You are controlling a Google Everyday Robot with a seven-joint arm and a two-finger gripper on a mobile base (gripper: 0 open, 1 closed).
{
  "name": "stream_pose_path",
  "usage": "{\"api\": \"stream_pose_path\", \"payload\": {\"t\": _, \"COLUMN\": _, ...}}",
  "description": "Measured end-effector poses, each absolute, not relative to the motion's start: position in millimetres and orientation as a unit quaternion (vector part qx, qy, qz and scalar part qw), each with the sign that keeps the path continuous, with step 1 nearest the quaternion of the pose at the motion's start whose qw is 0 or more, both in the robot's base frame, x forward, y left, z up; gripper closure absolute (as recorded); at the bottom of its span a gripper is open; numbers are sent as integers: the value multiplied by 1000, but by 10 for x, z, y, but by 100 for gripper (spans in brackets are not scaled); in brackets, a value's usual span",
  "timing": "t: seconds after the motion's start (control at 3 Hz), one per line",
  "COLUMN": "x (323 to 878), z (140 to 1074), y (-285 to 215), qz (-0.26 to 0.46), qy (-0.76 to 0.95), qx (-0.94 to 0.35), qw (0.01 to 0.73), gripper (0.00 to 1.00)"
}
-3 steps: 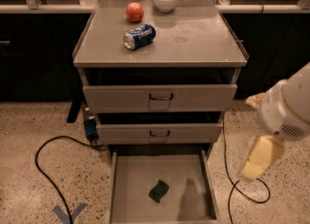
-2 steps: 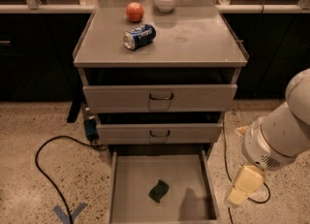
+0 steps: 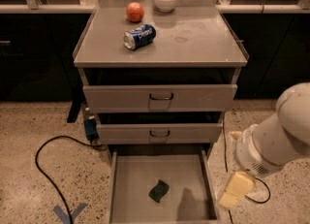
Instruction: Pick sponge from bottom drawer and place on counter
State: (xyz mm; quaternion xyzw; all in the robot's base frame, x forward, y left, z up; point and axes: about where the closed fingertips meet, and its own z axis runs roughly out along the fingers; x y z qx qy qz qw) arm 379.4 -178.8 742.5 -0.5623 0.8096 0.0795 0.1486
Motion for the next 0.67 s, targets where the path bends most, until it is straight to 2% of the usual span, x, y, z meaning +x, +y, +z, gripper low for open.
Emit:
{"api": "stream_pose_path", "payload": {"t": 0.33, "x": 3739, "z": 6756, "y": -1489, "qz": 111, "qy": 792, "qx": -578, "qw": 162, "gripper": 0}}
{"api": "stream_pose_path", "payload": {"t": 0.67, "x": 3949, "z": 6082, "y": -1264, "qz": 127, "qy": 784, "qx": -580, "qw": 179, "gripper": 0}}
